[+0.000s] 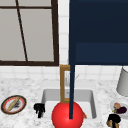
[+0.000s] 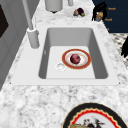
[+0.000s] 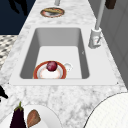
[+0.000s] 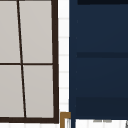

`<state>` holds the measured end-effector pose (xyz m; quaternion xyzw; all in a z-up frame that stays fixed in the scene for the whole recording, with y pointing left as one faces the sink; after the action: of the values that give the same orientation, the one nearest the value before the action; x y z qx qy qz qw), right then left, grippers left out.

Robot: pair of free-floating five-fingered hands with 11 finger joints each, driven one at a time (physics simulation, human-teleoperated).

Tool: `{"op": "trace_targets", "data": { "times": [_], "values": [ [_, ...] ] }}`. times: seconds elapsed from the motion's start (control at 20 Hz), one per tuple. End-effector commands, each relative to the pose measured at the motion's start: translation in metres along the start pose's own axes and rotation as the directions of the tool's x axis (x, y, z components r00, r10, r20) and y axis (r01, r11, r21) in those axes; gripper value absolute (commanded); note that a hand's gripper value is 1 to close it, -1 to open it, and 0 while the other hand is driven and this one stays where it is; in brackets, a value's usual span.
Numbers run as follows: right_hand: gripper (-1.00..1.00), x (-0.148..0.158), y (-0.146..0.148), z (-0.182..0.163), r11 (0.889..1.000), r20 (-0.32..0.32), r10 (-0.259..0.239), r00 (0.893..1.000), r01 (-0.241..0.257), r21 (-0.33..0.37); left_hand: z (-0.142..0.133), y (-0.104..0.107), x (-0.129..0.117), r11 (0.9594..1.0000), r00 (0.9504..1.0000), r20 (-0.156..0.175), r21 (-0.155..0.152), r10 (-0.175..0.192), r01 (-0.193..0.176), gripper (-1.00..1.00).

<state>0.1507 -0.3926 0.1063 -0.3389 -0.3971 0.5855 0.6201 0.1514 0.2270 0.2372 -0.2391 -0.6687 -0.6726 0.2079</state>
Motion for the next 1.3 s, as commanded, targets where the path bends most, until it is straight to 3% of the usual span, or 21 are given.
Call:
{"op": "trace_targets", "data": {
  "times": [0.0, 0.3, 0.6, 1.25],
  "values": [
    [1.0, 0.015, -0.02, -0.002, 1.0, -0.055, -0.029, 0.998, 0.028, -0.013, 0.0, 0.0, 0.0, 1.0, 1.0, 0.0, 0.0, 0.0, 0.0, 0.0],
    [1.0, 0.047, -0.053, 0.013, 1.0, -0.086, 0.001, 0.996, 0.0, 0.014, 0.0, 0.0, 0.0, 1.0, 1.0, 0.0, 0.0, 0.0, 0.0, 0.0],
    [1.0, 0.094, -0.085, 0.021, 1.0, -0.095, 0.021, 0.995, -0.022, -0.005, 0.0, 0.0, 0.0, 1.0, 1.0, 0.0, 0.0, 0.0, 0.0, 0.0],
    [1.0, 0.188, -0.109, -0.041, 0.999, -0.108, 0.038, 0.993, -0.037, 0.012, 0.0, 0.0, 0.0, 1.0, 1.0, 0.0, 0.0, 0.0, 0.0, 0.0]
  ]
}}
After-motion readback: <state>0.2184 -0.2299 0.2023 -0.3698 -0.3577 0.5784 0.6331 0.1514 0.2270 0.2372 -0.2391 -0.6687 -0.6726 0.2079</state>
